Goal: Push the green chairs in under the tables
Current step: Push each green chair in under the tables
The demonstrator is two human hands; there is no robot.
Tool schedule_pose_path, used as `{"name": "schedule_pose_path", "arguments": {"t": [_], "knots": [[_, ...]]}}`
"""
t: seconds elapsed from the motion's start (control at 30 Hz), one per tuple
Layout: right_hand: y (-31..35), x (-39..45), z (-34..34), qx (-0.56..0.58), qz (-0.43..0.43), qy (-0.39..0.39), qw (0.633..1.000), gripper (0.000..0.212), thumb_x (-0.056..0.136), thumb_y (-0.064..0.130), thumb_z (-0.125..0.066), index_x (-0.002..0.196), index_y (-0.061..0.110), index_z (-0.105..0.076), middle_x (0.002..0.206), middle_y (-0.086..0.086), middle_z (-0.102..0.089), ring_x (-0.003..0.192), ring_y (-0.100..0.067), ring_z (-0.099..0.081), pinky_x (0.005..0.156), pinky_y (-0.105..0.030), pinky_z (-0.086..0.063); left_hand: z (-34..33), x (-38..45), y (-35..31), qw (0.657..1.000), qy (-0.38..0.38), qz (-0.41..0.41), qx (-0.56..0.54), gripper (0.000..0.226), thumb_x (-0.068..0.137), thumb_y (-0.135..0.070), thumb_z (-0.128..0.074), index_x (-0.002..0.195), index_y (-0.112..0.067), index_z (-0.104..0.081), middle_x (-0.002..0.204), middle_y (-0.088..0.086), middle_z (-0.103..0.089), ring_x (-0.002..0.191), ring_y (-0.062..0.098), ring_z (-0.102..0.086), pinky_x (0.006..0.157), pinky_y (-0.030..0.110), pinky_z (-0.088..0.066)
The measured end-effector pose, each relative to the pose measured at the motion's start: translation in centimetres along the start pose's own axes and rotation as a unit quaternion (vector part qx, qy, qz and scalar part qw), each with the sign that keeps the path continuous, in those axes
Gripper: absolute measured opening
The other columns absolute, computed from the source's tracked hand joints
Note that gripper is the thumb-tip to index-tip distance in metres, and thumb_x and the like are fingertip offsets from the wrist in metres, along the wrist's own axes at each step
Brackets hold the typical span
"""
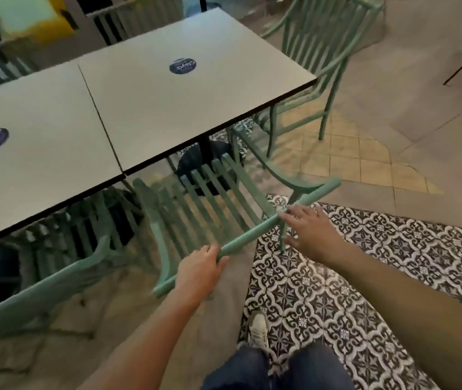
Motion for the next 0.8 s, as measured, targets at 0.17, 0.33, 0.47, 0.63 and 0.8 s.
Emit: {"name": "schedule_pose_path", "arguments": {"t": [0.17,0.33,0.47,0.63,0.8], "knots": [[-1.8,4.2,-0.1,-0.04,0.047,0.043,0.997,0.052,0.094,0.057,-0.036,0.142,0.037,-0.037,0.147,0.006,-0.041,0.142,-0.018,-0.027,0.113,-0.065,-0.012,-0.7,0.1,0.1,1.0,-0.016,0.016,-0.019,0.034,0.099,-0.05,-0.036,0.112,-0.023,-0.052,0.102,-0.004,-0.059,0.089,0.02,-0.063,0.068,0.035,-0.044],[-2.4,5.0,0.6,-0.047,0.079,0.037,0.995,0.044,0.094,0.058,-0.038,0.128,0.032,-0.049,0.131,0.005,-0.05,0.131,-0.019,-0.041,0.111,-0.068,-0.012,-1.1,0.2,-0.4,0.998,-0.004,0.042,-0.044,0.029,0.098,-0.046,-0.043,0.107,-0.02,-0.053,0.102,-0.001,-0.057,0.087,0.027,-0.063,0.07,0.039,-0.045],[-4.9,5.1,1.1,-0.036,0.081,0.047,0.995,0.043,0.094,0.057,-0.039,0.127,0.032,-0.051,0.129,0.005,-0.049,0.13,-0.019,-0.041,0.11,-0.069,-0.014,-1.0,0.8,-3.3,0.997,-0.015,0.045,-0.054,0.028,0.098,-0.046,-0.042,0.107,-0.022,-0.053,0.1,-0.002,-0.056,0.086,0.025,-0.062,0.071,0.037,-0.043],[-8.4,5.4,1.9,-0.043,0.079,0.035,0.995,0.041,0.093,0.059,-0.037,0.123,0.034,-0.052,0.126,0.007,-0.05,0.127,-0.017,-0.043,0.111,-0.068,-0.014,-1.5,2.9,-5.8,0.998,-0.024,0.043,-0.047,0.049,0.091,-0.061,-0.026,0.106,-0.024,-0.054,0.099,-0.005,-0.056,0.086,0.023,-0.062,0.072,0.037,-0.043],[-11.2,6.0,2.4,-0.027,0.07,0.035,0.997,0.038,0.093,0.059,-0.039,0.119,0.035,-0.053,0.125,0.008,-0.051,0.127,-0.016,-0.044,0.111,-0.068,-0.013,-1.6,5.0,-7.6,0.998,-0.036,0.036,-0.047,0.057,0.084,-0.065,-0.015,0.104,-0.026,-0.052,0.096,-0.008,-0.055,0.085,0.019,-0.061,0.071,0.035,-0.043]]}}
Point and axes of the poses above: each hand's wrist, its own x-axis towards the middle knuckle, its own z-axis out of the back of the hand, y = z × x, the point moved 8 cm from there along x, towards the middle knuckle
